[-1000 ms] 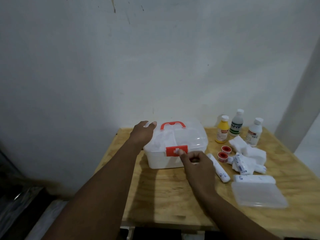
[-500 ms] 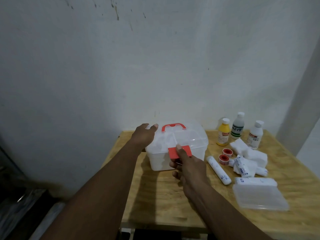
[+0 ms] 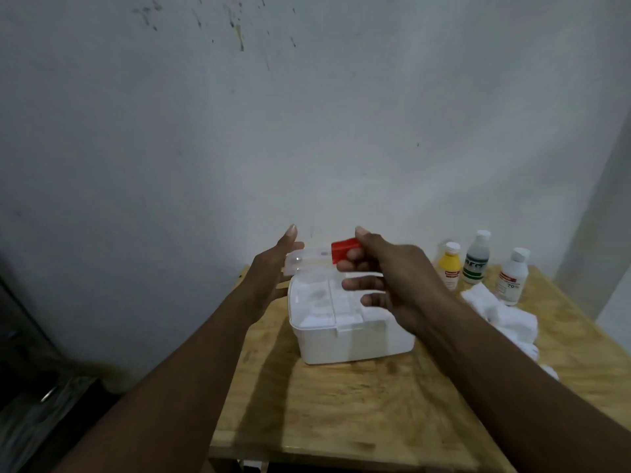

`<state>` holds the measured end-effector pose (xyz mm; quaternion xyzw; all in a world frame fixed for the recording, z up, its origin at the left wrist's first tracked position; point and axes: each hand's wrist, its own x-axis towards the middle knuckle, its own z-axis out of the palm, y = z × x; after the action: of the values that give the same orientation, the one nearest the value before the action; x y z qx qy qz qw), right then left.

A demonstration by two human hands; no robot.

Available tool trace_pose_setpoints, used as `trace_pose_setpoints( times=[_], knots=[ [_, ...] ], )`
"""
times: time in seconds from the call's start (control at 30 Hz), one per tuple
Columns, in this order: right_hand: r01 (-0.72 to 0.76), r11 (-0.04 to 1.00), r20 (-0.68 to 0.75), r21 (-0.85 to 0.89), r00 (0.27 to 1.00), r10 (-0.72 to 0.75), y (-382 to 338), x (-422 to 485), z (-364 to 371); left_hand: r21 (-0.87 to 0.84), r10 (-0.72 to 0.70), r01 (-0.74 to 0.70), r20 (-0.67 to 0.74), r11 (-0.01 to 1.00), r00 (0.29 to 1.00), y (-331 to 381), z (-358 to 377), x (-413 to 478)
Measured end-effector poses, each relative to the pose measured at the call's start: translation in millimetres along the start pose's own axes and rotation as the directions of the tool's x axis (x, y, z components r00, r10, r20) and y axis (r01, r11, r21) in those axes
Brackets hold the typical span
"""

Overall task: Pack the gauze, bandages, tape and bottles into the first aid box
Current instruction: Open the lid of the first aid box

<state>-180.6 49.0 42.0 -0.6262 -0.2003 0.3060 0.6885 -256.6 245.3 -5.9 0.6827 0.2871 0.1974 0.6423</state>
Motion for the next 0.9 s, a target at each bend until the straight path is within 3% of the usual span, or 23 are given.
trace_pose_setpoints(
  times=[0.2,0.37,0.47,0.57,0.67,0.7,0.77,0.9],
  knots=[
    [0.011,1.000,-0.003,-0.026,1.000,-0.011,-30,29,4,-0.044,0.067,-0.062,0.125,0.997,0.990,-12,-13,0],
    [0.043,0.973,-0.062,-0.225,0.996,-0.058,-48,55,9,0.086,0.143,-0.139,-0.047,0.987,0.989,-6,-14,11],
    [0.133,0.901,-0.088,-0.412,0.979,-0.185,-56,68,9,0.093,0.159,-0.149,-0.116,0.984,0.980,-4,-10,17],
    [0.284,0.713,-0.092,-0.642,0.894,-0.439,-58,81,1,0.094,0.149,-0.135,-0.153,0.986,0.977,-6,-11,26],
    [0.282,0.584,-0.209,-0.761,0.746,-0.632,-52,93,-16,0.048,0.113,-0.106,-0.160,0.993,0.981,-6,-13,34],
    [0.281,0.561,-0.208,-0.778,0.728,-0.653,-47,97,-22,0.034,0.101,-0.097,-0.160,0.995,0.982,-6,-13,36],
    [0.293,0.565,-0.153,-0.772,0.776,-0.612,-31,109,-36,0.011,0.082,-0.081,-0.165,0.997,0.983,-6,-13,41],
    [0.188,0.797,-0.072,-0.574,0.958,-0.277,4,124,-60,0.020,0.055,-0.052,-0.174,0.998,0.983,-15,-14,53]
  ],
)
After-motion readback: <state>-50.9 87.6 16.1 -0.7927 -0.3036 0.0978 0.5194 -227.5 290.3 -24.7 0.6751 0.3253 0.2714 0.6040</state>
